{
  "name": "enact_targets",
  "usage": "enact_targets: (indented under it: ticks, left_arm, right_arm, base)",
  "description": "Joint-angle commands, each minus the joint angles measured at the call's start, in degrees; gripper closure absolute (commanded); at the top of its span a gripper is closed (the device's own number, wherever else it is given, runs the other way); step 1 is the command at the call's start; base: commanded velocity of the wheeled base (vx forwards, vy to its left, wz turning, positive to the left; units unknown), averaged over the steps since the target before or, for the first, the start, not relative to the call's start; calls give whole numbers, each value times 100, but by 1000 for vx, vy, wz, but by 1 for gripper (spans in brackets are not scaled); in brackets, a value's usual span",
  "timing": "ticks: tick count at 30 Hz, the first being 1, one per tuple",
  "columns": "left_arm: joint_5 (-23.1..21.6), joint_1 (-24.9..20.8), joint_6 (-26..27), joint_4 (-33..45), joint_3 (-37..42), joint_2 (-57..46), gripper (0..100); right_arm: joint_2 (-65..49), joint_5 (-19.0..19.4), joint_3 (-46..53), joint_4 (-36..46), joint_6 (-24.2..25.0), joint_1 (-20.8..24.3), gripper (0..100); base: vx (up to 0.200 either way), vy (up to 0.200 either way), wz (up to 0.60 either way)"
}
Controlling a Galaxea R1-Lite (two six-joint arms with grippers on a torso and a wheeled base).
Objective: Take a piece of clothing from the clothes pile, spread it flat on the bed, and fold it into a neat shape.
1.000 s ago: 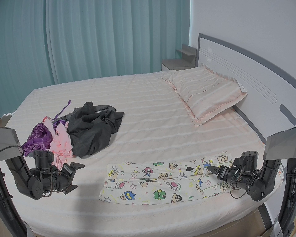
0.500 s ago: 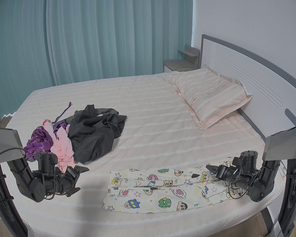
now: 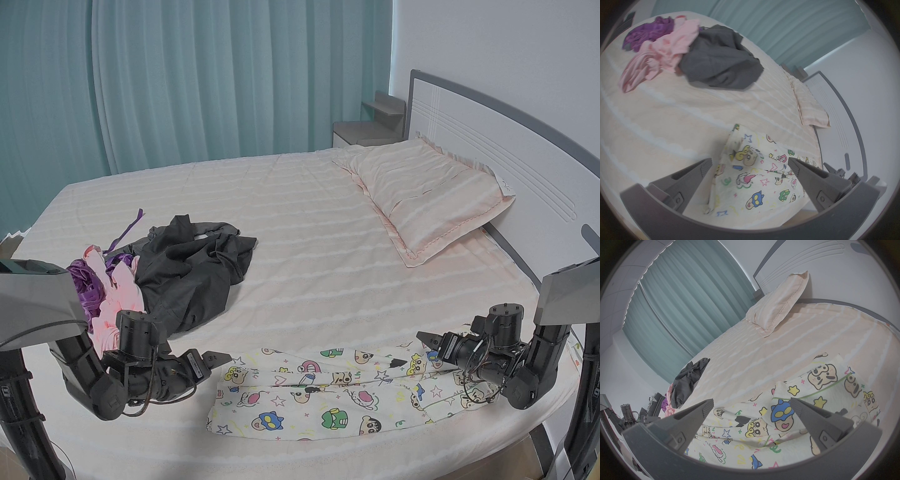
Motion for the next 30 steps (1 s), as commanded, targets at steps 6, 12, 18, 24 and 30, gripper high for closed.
enact_targets:
  ticks: [6, 12, 18, 24, 30]
  left_arm:
    - [140, -349, 563, 7, -1218, 1018, 0]
    - [148, -410, 932, -2, -1412, 1308, 0]
    - [157, -445, 1064, -11, -1429, 1369, 0]
    - [148, -428, 1099, -204, -1535, 1440, 0]
    - [-71, -480, 1046, -705, -1288, 1466, 0]
  right_arm:
    - [-16, 2, 27, -10, 12, 59, 0]
    - [-7, 11, 62, -81, 3, 59, 0]
    - [10, 11, 71, -98, 3, 77, 0]
    - [19, 11, 106, -125, 3, 121, 0]
    - [46, 11, 106, -125, 12, 130, 0]
  base:
    - [0, 0, 0]
    - [0, 0, 0]
    - [0, 0, 0]
    - [0, 0, 0]
    - [0, 0, 0]
